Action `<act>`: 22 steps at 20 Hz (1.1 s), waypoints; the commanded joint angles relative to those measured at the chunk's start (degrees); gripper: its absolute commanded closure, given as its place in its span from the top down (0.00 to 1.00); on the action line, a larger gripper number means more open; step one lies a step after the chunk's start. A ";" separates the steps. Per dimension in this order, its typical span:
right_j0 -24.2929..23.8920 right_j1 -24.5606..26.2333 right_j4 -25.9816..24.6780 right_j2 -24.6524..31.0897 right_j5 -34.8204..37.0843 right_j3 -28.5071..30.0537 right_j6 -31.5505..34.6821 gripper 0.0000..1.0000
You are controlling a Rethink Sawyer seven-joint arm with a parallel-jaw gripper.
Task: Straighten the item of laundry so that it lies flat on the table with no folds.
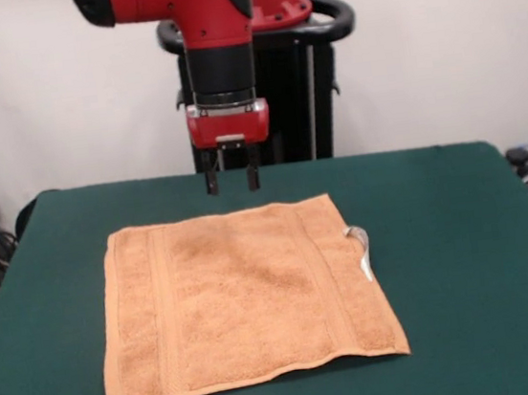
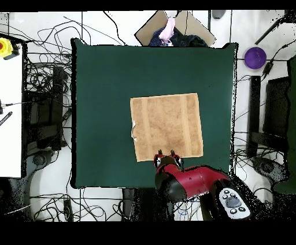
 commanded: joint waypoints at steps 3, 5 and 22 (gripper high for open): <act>1.00 1.53 -2.29 -1.50 -2.76 -1.55 3.52 1.00; 1.13 1.44 -2.24 -1.63 -2.73 -1.57 3.53 1.00; 0.83 -1.22 -1.93 -1.17 -1.24 -0.31 3.29 1.00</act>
